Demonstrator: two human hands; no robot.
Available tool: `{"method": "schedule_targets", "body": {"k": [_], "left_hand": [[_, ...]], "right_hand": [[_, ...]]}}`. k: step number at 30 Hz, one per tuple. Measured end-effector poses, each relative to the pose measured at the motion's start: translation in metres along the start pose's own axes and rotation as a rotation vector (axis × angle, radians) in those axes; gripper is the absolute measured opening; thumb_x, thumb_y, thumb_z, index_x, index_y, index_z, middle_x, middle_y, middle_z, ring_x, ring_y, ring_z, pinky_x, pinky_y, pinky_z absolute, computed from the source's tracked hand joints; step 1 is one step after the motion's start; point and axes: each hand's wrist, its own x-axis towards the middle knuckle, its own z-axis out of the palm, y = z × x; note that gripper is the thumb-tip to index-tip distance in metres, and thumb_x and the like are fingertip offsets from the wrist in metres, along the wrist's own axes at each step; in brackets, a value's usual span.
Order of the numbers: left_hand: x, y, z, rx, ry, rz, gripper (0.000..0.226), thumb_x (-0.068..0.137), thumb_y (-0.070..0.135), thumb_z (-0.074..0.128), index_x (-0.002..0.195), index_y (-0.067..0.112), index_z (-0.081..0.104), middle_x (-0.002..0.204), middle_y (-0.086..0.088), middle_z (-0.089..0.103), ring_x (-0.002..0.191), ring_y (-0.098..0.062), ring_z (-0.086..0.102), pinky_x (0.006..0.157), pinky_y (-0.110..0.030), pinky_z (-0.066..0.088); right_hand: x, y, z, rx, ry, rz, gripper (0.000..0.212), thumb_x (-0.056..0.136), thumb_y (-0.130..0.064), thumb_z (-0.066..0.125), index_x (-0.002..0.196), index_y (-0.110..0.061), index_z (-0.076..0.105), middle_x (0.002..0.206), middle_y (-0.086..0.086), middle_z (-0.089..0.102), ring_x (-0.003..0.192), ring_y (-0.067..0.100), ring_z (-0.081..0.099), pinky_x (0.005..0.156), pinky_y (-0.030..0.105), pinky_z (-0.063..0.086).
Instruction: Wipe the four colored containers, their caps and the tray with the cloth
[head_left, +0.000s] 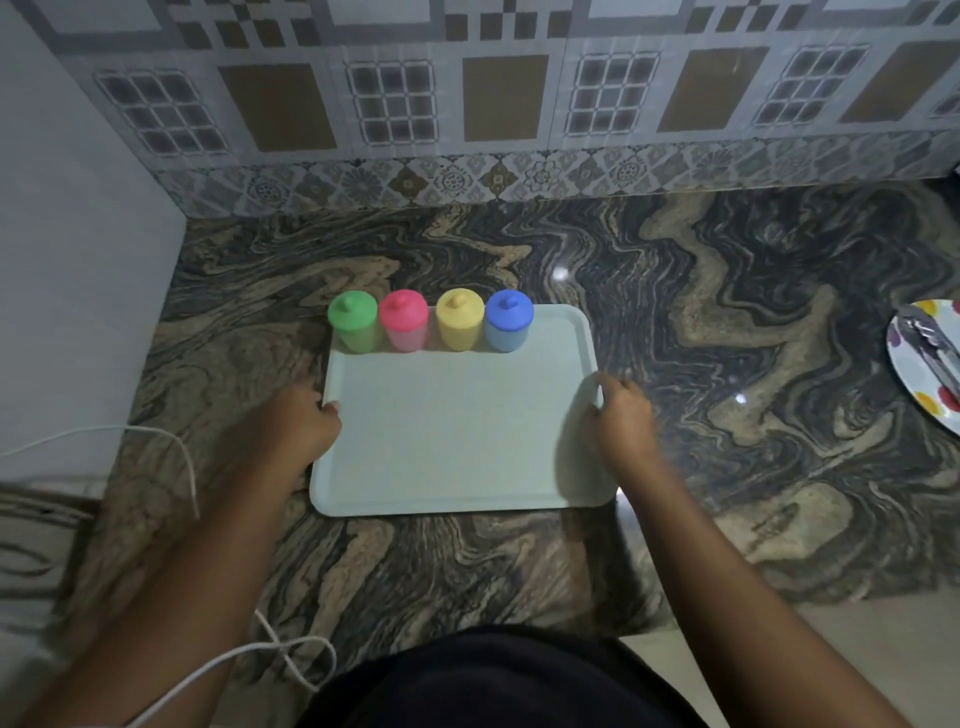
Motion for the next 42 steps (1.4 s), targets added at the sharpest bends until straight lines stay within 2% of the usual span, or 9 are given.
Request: {"method": "schedule_targets", "body": {"k": [7,14,16,19,22,28,34,38,42], "left_hand": [[0.011,-0.006,-0.001,-0.119,-0.044,0.001,0.034,0.088,-0.001,0.059,0.121,0.004,0.067,0.115,-0.016,0.071,0.097,-0.032,0.067,0.081,-0.033,0.053],[0.037,0.002,-0.013,-0.232,0.018,-0.018,0.031,0.083,0.001,0.066,0.113,0.01,0.071,0.104,-0.009,0.075,0.094,-0.028,0.07,0.086,-0.041,0.057],[0.049,0.011,-0.024,-0.249,0.02,-0.011,0.025,0.083,0.002,0.067,0.105,0.013,0.072,0.096,-0.007,0.074,0.09,-0.029,0.07,0.081,-0.046,0.06],[0.071,0.03,-0.041,-0.276,0.035,0.028,0.022,0.083,-0.002,0.063,0.093,0.017,0.067,0.093,-0.011,0.072,0.082,-0.032,0.071,0.068,-0.054,0.061],[0.096,0.054,-0.055,-0.268,0.034,0.05,0.021,0.085,-0.005,0.06,0.09,0.015,0.064,0.092,-0.014,0.068,0.083,-0.035,0.069,0.067,-0.057,0.061],[0.148,0.084,-0.054,-0.267,-0.03,-0.027,0.015,0.089,-0.007,0.055,0.098,0.0,0.064,0.097,-0.02,0.065,0.086,-0.035,0.067,0.07,-0.05,0.06],[0.204,0.073,-0.028,-0.184,-0.012,-0.068,0.027,0.082,-0.001,0.056,0.105,-0.003,0.07,0.105,-0.023,0.07,0.089,-0.04,0.07,0.068,-0.055,0.061],[0.209,0.075,-0.021,-0.087,0.134,-0.01,0.029,0.078,0.003,0.061,0.102,0.007,0.075,0.103,-0.018,0.073,0.092,-0.036,0.07,0.08,-0.042,0.059],[0.204,0.073,-0.014,-0.181,0.229,0.008,0.021,0.08,0.001,0.067,0.099,0.002,0.074,0.104,-0.017,0.074,0.099,-0.034,0.068,0.077,-0.029,0.046]], "right_hand": [[0.0,0.001,0.0,0.039,0.013,0.029,0.052,0.088,0.003,0.055,0.138,-0.009,0.062,0.126,0.026,0.061,0.116,0.044,0.059,0.093,0.04,0.047],[0.027,-0.017,-0.018,0.045,0.074,-0.013,0.047,0.088,-0.001,0.059,0.133,-0.012,0.065,0.12,0.021,0.062,0.115,0.042,0.059,0.092,0.038,0.045],[0.042,-0.029,-0.028,0.048,0.083,-0.023,0.047,0.089,-0.004,0.059,0.135,-0.014,0.065,0.125,0.02,0.062,0.116,0.042,0.06,0.095,0.04,0.047],[0.07,-0.047,-0.04,0.079,0.087,-0.042,0.035,0.085,-0.01,0.057,0.116,-0.018,0.072,0.112,0.022,0.067,0.104,0.043,0.063,0.084,0.039,0.049],[0.1,-0.068,-0.05,0.085,0.084,-0.063,0.024,0.084,-0.01,0.057,0.101,-0.015,0.073,0.094,0.021,0.071,0.093,0.043,0.065,0.074,0.035,0.045],[0.16,-0.091,-0.043,0.095,0.063,-0.021,0.042,0.087,-0.001,0.061,0.127,-0.011,0.071,0.124,0.026,0.069,0.119,0.041,0.064,0.101,0.039,0.048],[0.204,-0.094,-0.021,0.053,-0.042,0.015,0.05,0.087,-0.005,0.062,0.137,-0.014,0.065,0.132,0.023,0.067,0.124,0.038,0.062,0.104,0.037,0.048],[0.219,-0.098,-0.012,0.075,-0.013,0.002,0.046,0.089,-0.005,0.06,0.133,-0.015,0.068,0.128,0.024,0.068,0.121,0.039,0.063,0.102,0.038,0.049],[0.222,-0.097,-0.01,0.08,0.002,0.025,0.043,0.089,-0.008,0.061,0.129,-0.021,0.069,0.125,0.022,0.069,0.118,0.039,0.064,0.098,0.04,0.051]]}}
